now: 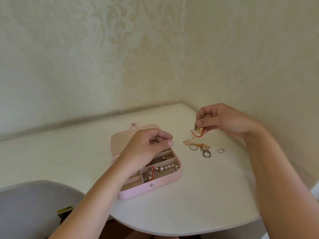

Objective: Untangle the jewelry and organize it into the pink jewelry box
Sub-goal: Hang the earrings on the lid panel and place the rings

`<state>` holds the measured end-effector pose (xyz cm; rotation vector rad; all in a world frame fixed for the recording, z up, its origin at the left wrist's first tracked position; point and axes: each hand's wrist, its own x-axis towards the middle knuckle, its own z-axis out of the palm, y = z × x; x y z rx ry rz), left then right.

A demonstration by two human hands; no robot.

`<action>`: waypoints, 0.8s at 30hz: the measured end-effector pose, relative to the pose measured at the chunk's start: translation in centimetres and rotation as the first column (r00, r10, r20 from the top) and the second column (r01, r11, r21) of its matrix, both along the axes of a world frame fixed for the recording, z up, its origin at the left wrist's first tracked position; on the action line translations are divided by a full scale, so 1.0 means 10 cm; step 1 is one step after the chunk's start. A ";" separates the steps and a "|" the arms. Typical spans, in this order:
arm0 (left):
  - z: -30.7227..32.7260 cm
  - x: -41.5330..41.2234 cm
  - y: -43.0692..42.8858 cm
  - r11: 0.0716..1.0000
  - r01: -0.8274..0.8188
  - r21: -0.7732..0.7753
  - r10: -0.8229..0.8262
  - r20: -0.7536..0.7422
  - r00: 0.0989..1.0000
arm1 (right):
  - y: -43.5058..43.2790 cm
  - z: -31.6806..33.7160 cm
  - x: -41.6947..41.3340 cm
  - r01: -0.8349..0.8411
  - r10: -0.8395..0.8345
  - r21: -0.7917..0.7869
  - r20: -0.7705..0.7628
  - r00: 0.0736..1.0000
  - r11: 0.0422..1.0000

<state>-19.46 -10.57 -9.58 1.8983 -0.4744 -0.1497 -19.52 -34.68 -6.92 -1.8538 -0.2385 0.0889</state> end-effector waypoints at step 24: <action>-0.05 -0.01 0.20 0.987 -0.068 0.149 0.090 -0.147 0.985 | 0.61 -0.24 0.07 -0.196 0.198 -0.090 0.013 0.980 0.976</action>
